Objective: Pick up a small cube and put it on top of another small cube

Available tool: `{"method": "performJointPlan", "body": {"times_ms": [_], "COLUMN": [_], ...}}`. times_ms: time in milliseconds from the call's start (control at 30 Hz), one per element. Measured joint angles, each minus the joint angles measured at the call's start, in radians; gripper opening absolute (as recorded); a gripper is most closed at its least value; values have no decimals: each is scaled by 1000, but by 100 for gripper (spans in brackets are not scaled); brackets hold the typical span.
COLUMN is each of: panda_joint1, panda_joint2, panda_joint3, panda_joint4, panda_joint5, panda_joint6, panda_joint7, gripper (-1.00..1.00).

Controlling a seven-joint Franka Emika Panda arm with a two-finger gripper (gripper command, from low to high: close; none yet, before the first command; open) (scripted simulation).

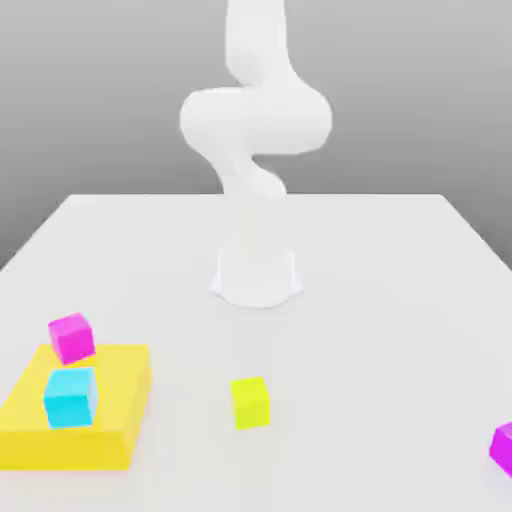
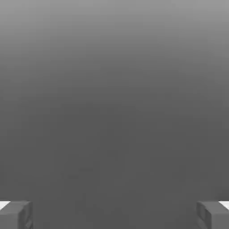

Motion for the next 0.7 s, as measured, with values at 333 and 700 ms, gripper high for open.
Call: {"method": "performJointPlan", "body": {"times_ms": [333,700], "panda_joint1": [18,26], "panda_joint2": [342,787], "panda_joint3": [-33,-45], "panda_joint4": [-276,-530], "panda_joint5": [-23,23], "panda_joint6": [261,598], "panda_joint7": [-106,-262], "gripper": [0,0]}}
